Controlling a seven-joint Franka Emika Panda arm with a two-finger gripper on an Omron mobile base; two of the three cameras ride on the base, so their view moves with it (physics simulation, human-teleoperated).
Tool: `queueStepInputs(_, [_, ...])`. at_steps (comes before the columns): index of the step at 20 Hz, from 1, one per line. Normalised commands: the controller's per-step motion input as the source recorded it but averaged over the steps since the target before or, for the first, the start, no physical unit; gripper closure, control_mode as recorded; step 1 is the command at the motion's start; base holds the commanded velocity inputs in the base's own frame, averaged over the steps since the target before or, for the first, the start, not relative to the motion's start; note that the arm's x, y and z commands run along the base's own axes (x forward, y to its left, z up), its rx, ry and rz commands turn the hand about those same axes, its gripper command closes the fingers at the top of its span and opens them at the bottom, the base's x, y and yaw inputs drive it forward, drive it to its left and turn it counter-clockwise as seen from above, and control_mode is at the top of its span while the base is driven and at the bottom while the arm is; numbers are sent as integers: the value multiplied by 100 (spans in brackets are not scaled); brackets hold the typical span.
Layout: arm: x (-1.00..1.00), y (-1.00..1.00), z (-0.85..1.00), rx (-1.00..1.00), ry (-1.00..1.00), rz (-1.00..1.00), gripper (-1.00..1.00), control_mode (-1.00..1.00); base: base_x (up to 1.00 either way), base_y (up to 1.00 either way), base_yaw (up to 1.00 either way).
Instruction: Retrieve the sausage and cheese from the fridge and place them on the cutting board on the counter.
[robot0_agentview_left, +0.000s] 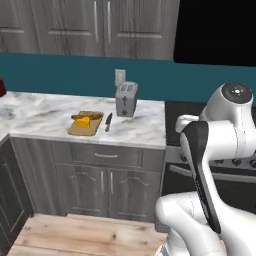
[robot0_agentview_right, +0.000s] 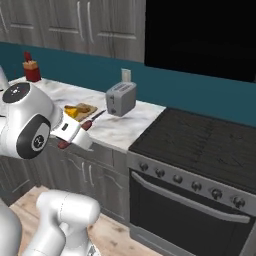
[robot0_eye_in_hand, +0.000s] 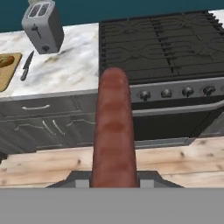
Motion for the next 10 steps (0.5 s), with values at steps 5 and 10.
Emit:
queueStepInputs(5, [0, 0, 0, 0, 0, 0, 100, 100, 70, 65, -6])
queueStepInputs(10, [0, 0, 0, 0, 0, 0, 100, 100, 72, 60, -11])
